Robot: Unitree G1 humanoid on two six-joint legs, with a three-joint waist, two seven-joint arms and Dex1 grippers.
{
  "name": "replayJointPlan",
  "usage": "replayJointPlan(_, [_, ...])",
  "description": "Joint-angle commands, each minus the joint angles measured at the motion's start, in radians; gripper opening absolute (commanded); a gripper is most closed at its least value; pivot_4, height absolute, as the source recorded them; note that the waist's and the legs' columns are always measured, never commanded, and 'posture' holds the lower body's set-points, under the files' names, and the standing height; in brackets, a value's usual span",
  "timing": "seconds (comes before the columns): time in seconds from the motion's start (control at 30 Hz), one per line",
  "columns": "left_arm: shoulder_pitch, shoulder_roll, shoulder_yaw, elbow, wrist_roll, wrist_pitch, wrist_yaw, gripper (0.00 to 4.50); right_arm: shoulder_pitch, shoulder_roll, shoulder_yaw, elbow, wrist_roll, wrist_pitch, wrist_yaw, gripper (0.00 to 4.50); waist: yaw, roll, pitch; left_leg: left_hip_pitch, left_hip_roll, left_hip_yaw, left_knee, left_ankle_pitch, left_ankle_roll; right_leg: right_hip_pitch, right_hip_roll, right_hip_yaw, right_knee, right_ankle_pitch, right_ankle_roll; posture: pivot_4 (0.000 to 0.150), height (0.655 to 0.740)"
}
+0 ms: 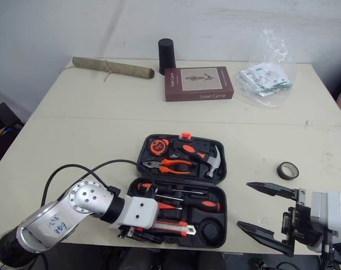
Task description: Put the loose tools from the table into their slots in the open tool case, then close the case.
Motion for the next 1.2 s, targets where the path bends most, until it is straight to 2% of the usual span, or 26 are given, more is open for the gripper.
replayJointPlan(0.03, [0.027, -0.018, 0.09, -0.008, -0.076, -0.097, -0.013, 3.74, 0.004, -0.005, -0.01, -0.009, 0.012, -0.008, 0.017, 4.5, -0.002, -0.001, 0.0, 0.0, 0.0, 0.0, 0.0, 0.0, 0.0, 0.0, 0.0, 0.0, 0.0, 0.0, 0.0, 0.15, 0.74])
replayJointPlan(0.2, [0.144, 0.024, 0.236, 0.015, -0.161, -0.277, -0.077, 3.74, 0.005, 0.005, -0.002, 0.012, 0.004, -0.02, 0.034, 4.5, -0.012, -0.001, 0.0, 0.0, 0.002, 0.0, 0.0, 0.0, -0.001, 0.0, 0.0, -0.002, 0.0, 0.0, 0.0, 0.15, 0.74])
replayJointPlan(0.27, [0.195, 0.006, 0.307, 0.045, -0.21, -0.333, -0.075, 3.74, 0.007, 0.01, 0.0, 0.017, 0.0, -0.024, 0.039, 4.5, -0.013, -0.001, 0.0, 0.0, 0.002, -0.001, 0.0, 0.0, -0.001, 0.0, 0.0, -0.002, 0.0, 0.0, 0.0, 0.15, 0.74])
replayJointPlan(0.4, [0.301, 0.001, 0.393, 0.12, -0.27, -0.428, -0.111, 2.57, 0.009, 0.016, 0.006, 0.025, -0.006, -0.029, 0.043, 4.5, -0.013, -0.001, 0.0, 0.001, 0.002, -0.001, -0.001, 0.0, -0.001, 0.0, 0.0, -0.002, 0.0, 0.0, 0.0, 0.15, 0.74])
replayJointPlan(0.57, [0.378, -0.022, 0.363, 0.157, -0.255, -0.486, -0.098, 0.21, 0.017, 0.023, 0.01, 0.037, -0.018, -0.04, 0.051, 4.5, -0.01, -0.001, 0.0, 0.0, 0.002, -0.002, -0.001, -0.001, -0.002, 0.0, -0.001, -0.002, -0.001, 0.0, 0.0, 0.15, 0.74])
replayJointPlan(0.6, [0.384, -0.03, 0.351, 0.162, -0.249, -0.492, -0.091, 0.04, 0.019, 0.025, 0.01, 0.041, -0.021, -0.043, 0.054, 4.5, -0.008, -0.001, 0.0, 0.0, 0.002, -0.002, -0.001, -0.001, -0.001, 0.0, -0.001, -0.002, -0.001, 0.0, 0.0, 0.15, 0.74])
replayJointPlan(0.97, [0.389, -0.061, 0.221, 0.217, -0.129, -0.509, -0.03, 0.04, 0.043, 0.036, 0.002, 0.081, -0.041, -0.076, 0.089, 4.5, -0.005, 0.0, 0.0, 0.0, 0.002, -0.001, -0.001, -0.003, -0.001, 0.0, -0.001, -0.002, -0.001, 0.0, -0.001, 0.15, 0.74])
replayJointPlan(1.2, [0.388, -0.088, 0.212, 0.226, -0.132, -0.465, 0.01, 0.04, 0.053, 0.039, 0.0, 0.086, -0.039, -0.092, 0.097, 4.5, -0.005, 0.0, 0.0, 0.0, 0.002, -0.002, -0.001, -0.005, 0.002, 0.0, -0.001, -0.002, -0.001, 0.0, -0.001, 0.15, 0.74])
